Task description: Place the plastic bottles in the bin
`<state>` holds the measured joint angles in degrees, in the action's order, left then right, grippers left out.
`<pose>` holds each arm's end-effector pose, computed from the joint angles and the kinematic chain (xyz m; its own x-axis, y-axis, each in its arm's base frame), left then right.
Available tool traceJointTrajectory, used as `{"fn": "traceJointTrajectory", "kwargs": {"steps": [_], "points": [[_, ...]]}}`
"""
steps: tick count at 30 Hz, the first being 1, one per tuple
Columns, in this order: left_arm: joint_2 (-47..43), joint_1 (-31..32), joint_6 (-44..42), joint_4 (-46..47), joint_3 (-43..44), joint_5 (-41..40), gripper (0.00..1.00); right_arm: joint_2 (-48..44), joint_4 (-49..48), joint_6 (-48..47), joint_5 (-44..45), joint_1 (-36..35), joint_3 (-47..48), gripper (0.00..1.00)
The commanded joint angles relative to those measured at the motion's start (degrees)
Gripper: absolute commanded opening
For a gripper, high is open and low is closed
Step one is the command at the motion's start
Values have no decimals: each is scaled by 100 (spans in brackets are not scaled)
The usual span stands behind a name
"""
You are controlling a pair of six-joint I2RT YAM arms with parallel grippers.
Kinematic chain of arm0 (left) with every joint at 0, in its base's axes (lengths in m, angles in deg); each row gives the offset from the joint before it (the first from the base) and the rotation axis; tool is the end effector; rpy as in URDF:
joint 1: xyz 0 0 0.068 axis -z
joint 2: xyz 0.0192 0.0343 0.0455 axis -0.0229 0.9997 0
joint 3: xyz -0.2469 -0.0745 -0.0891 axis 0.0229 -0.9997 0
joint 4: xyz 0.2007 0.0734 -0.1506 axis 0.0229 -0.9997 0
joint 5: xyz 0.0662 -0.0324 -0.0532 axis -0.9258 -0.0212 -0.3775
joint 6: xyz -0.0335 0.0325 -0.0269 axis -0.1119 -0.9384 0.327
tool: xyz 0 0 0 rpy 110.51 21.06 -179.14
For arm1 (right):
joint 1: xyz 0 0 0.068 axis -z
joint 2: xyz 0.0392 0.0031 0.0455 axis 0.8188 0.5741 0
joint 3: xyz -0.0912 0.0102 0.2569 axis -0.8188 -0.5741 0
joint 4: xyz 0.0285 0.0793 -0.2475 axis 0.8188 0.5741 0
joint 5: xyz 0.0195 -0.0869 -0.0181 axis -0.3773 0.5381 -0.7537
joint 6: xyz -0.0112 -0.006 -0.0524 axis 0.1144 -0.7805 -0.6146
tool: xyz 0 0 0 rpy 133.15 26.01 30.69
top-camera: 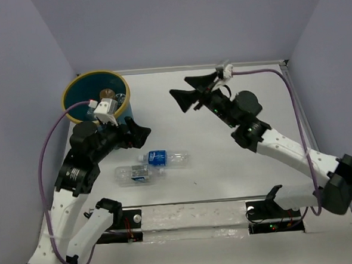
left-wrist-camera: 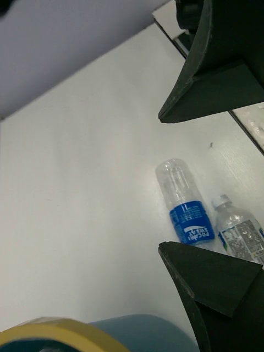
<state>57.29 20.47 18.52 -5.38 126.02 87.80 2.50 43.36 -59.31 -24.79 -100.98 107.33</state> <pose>0.1208 -0.0540 0.4000 -0.2519 -0.2115 -0.9444 0.5601 0.7639 -0.3205 0.2238 0.2355 0.4273 0.0487 0.4000 -0.9152 -0.7994 0.5649 0.2044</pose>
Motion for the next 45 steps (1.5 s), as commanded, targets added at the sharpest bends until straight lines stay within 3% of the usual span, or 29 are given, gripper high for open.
{"fn": "traceJointTrajectory", "kwargs": {"steps": [1,6,11,13,16,19,22,29,45], "points": [[567,377,-475,-59,-95,-133,99,-1169,421,41,727,137,-1915,85],[1393,1343,-852,-217,186,-1028,99,-2715,1256,410,1027,190,-3312,85],[2613,2835,-1502,-490,327,-2179,99,-3588,1880,815,1045,190,-3947,84],[3009,3154,-1670,-342,274,-2305,99,-3974,2073,885,1001,190,-4132,84],[3371,3182,-1286,-218,415,-2129,99,-4379,2311,903,957,190,-4247,84],[3687,3182,-321,-182,591,-2234,99,-5063,2785,885,1062,190,-4326,84],[3662,3217,-133,-112,477,-2059,99,-5390,3014,876,1071,190,-4423,84],[3924,3401,-1019,-296,327,-1646,99,-5813,3358,1043,852,190,-4519,84],[4734,3569,-2154,28,319,-2375,99,-5681,3402,1052,447,190,-4484,83]]}}
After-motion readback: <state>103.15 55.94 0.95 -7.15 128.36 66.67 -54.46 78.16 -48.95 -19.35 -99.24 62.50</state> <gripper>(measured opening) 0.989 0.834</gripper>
